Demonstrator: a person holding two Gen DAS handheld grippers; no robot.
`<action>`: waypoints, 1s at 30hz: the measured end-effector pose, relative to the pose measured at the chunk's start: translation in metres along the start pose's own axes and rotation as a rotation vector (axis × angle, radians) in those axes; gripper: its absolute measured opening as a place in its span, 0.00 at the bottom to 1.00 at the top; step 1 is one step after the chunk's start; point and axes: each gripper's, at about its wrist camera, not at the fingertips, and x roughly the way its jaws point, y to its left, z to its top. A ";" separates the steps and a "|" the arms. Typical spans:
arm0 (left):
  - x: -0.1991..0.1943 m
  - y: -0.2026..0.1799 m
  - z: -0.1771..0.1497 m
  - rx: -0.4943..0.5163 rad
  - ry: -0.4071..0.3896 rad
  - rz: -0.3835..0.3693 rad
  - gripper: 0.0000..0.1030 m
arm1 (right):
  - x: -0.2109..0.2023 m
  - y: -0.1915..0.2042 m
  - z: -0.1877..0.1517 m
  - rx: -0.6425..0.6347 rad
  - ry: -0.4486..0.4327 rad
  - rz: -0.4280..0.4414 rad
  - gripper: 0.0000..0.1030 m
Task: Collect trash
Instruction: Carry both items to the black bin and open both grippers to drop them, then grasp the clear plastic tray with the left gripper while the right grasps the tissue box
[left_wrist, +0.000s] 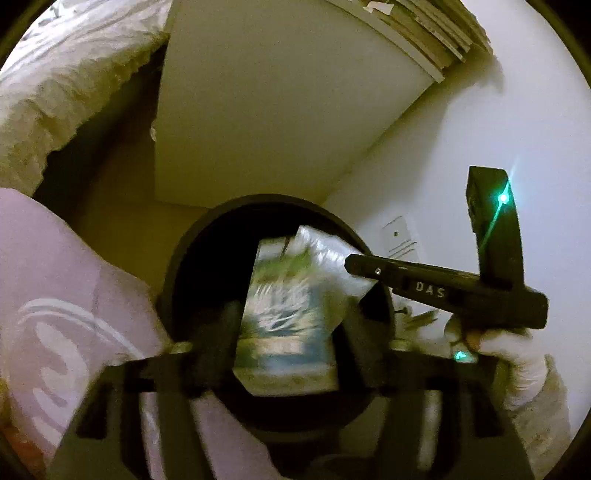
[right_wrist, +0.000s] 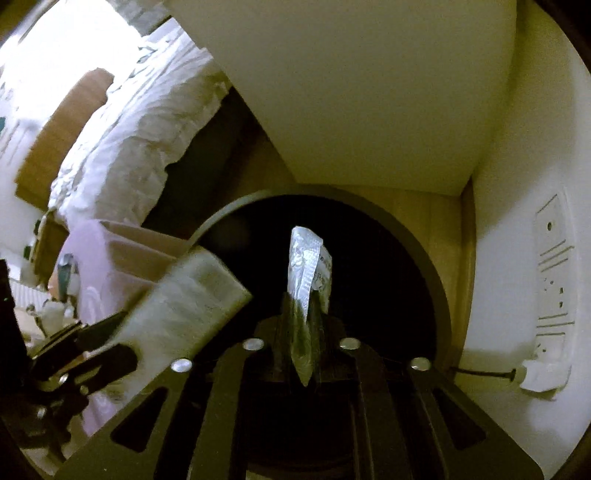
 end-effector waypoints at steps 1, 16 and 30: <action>-0.004 -0.001 -0.001 0.001 -0.015 0.007 0.85 | -0.001 0.001 -0.004 0.008 -0.009 -0.003 0.52; -0.189 0.010 -0.090 0.001 -0.336 0.056 0.91 | -0.084 0.172 -0.037 -0.273 -0.160 0.245 0.64; -0.314 0.222 -0.193 -0.355 -0.446 0.439 0.91 | -0.064 0.359 -0.100 -0.648 -0.091 0.248 0.75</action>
